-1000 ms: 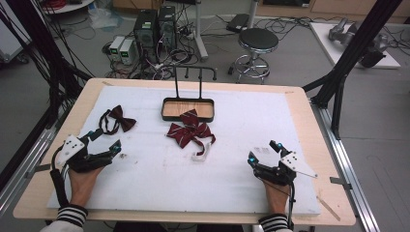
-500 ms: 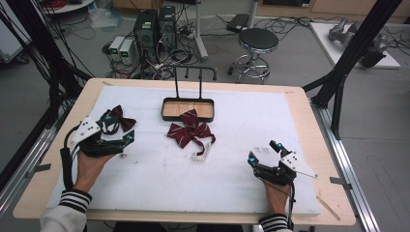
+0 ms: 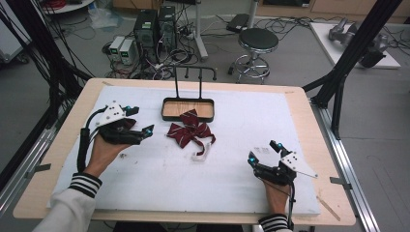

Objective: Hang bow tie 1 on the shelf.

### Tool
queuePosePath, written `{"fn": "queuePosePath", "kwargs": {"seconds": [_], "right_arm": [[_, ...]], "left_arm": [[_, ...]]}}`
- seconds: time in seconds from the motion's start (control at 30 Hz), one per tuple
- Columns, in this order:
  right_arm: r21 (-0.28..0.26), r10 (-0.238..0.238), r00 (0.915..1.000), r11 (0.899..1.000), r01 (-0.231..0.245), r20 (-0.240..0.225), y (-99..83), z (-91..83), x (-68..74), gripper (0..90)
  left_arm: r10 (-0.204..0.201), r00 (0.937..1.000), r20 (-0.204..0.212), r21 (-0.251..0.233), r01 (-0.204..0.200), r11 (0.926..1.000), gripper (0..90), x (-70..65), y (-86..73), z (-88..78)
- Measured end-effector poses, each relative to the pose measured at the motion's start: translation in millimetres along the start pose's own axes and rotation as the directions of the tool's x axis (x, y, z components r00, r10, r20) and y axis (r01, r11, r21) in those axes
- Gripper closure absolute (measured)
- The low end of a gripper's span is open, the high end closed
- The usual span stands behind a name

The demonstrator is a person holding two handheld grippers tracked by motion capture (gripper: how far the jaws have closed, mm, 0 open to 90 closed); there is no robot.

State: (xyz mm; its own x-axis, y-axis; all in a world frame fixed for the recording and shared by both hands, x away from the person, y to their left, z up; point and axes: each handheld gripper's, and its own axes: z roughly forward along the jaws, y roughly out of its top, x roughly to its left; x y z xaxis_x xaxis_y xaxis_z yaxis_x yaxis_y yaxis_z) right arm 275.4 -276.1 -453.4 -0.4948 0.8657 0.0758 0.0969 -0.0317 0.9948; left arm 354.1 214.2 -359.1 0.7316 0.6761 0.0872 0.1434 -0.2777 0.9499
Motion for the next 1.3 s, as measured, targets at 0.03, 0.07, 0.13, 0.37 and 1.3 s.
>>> {"fn": "queuePosePath", "kwargs": {"seconds": [0.03, 0.07, 0.13, 0.37, 1.3], "right_arm": [[0.0, 0.0, 1.0, 1.0, 0.0, 0.0, 0.0, 0.0, 0.0, 8.0], [-0.001, 0.001, 1.0, 1.0, -0.001, -0.001, -0.1, 0.1, 0.0, 8.0], [-0.001, 0.002, 1.0, 1.0, -0.002, -0.001, 0.0, 0.0, 0.0, 8.0], [0.0, 0.001, 1.0, 1.0, -0.001, 0.0, 0.0, 0.0, 0.0, 8.0], [0.002, 0.011, 0.9999, 1.0, -0.011, 0.002, -0.1, -0.4, -0.1, 8.0]], "left_arm": [[0.003, 1.0, 0.008, 0.01, -0.003, 0.9999, 14.9, -0.7, 2.6, 3.5], [0.008, 0.9999, 0.015, 0.02, -0.008, 0.9998, 14.9, -1.4, 4.6, 6.0], [0.012, 0.9996, 0.026, 0.036, -0.013, 0.9993, 14.9, -3.3, 8.8, 11.8], [0.027, 0.9974, 0.066, 0.093, -0.033, 0.9951, 14.9, -9.1, 22.3, 32.5], [0.031, 0.9847, 0.172, 0.319, -0.086, 0.9439, 17.0, -26.9, 30.1, 116.6]]}}
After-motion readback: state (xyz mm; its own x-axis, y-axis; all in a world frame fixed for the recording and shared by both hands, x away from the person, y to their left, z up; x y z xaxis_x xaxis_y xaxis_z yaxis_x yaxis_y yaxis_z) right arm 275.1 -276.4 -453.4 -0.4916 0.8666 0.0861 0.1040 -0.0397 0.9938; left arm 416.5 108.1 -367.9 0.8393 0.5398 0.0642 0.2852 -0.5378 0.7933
